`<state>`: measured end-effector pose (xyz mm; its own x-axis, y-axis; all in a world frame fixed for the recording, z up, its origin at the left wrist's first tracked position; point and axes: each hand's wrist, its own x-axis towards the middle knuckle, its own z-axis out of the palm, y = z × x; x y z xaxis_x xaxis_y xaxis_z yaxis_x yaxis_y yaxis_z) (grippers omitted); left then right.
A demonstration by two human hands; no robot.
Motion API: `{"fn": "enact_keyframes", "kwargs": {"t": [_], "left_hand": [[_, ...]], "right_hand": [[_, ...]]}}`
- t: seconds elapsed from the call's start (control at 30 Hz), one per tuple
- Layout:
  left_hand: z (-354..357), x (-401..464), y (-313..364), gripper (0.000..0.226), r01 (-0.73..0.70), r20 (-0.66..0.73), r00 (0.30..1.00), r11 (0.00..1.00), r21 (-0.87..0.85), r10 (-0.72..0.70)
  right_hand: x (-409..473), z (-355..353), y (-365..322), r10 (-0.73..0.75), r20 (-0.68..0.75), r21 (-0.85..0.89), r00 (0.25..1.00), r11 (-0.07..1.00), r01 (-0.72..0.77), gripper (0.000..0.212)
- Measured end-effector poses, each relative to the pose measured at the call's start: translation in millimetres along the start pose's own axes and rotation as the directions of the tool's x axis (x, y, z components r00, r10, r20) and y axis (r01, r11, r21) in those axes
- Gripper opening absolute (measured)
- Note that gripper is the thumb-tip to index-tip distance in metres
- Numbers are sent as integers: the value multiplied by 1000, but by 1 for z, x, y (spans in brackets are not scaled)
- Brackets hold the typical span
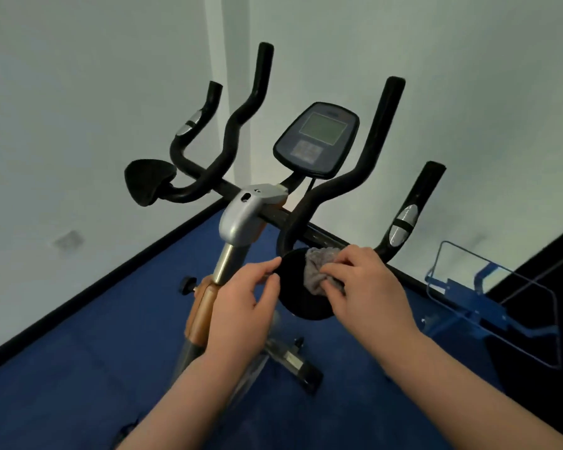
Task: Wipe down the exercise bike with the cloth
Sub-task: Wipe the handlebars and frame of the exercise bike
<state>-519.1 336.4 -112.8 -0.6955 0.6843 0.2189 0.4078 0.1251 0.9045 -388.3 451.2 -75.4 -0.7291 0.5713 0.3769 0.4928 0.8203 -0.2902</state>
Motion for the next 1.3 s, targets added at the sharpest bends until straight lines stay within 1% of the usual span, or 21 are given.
{"fn": "enact_keyframes", "kwargs": {"t": [0.1, 0.13, 0.2, 0.3, 0.37, 0.43, 0.47, 0.53, 0.57, 0.67, 0.73, 0.8, 0.87, 0.93, 1.0, 1.07, 1.1, 1.13, 1.17, 1.23, 1.3], "left_hand": [[-8, 3, -5, 29, -7, 82, 997, 1000, -13, 8], [-11, 4, -7, 30, -7, 105, 994, 1000, -23, 9], [-15, 4, -10, 32, -6, 149, 989, 997, -75, 17], [-18, 3, -14, 35, 9, 203, 979, 986, -165, 25], [-20, 5, -16, 35, 32, 232, 973, 979, -203, 17], [-23, 7, -18, 35, 39, 265, 964, 978, -207, 17], [-25, 8, -19, 35, 39, 279, 960, 978, -205, 20], [-28, 11, -22, 35, 36, 307, 951, 977, -210, 31], [-29, 12, -24, 35, 43, 323, 946, 976, -213, 29], [-30, 13, -27, 34, 70, 358, 933, 966, -249, 25], [-30, 12, -28, 35, 69, 359, 933, 958, -278, 37], [-27, 10, -29, 36, 64, 355, 934, 952, -300, 49], [-25, 9, -30, 36, 63, 348, 936, 944, -323, 56], [-26, 11, -31, 35, 54, 343, 937, 945, -323, 63], [-28, 13, -31, 34, 52, 362, 930, 951, -304, 65], [-30, 16, -31, 34, 51, 370, 926, 948, -313, 72], [-30, 17, -31, 33, 53, 362, 929, 944, -325, 73], [-29, 17, -30, 33, 55, 349, 935, 940, -338, 71], [-27, 17, -30, 32, 52, 329, 942, 936, -349, 70], [-24, 15, -30, 31, 39, 286, 956, 931, -362, 71], [-21, 14, -28, 30, 33, 255, 965, 927, -374, 68]], "right_hand": [[1, -5, 0, 54, 41, -12, 998, 999, -53, 13], [4, -6, -1, 68, 36, 20, 997, 997, -69, 13], [8, -2, -7, 67, -29, 66, 997, 996, -65, 13], [0, 12, -22, 34, -47, -17, 998, 999, -35, 15], [-7, 12, -18, -54, -6, -54, 999, 997, 54, 14], [-12, 7, -10, -86, 20, -32, 996, 996, 87, 14], [-13, 4, -9, -61, 14, 4, 998, 998, 61, 14], [-11, 7, -16, 10, -47, 80, 999, 997, -6, 14], [-11, 14, -23, 32, -83, 83, 996, 996, -25, 14], [-16, 40, -38, 38, -162, -30, 986, 999, -43, 15], [-21, 46, -37, -9, -202, -60, 979, 998, -3, 13], [-26, 44, -30, -129, -205, -105, 970, 988, 109, 9], [-30, 38, -22, -240, -143, -162, 960, 963, 217, 8], [-36, 29, -17, -279, -81, -166, 957, 950, 263, 11], [-38, 15, -11, -219, -81, -64, 972, 975, 214, 15], [-26, -1, -7, -49, -139, 115, 989, 991, 65, 15], [-16, -5, -8, 33, -175, 178, 984, 984, -1, 14], [-4, -5, -11, 93, -200, 203, 975, 978, -51, 13], [6, 0, -16, 129, -204, 192, 971, 977, -90, 13], [12, 18, -30, 165, -180, 107, 970, 983, -148, 12], [2, 30, -37, 128, -143, 2, 981, 992, -129, 10]]}}
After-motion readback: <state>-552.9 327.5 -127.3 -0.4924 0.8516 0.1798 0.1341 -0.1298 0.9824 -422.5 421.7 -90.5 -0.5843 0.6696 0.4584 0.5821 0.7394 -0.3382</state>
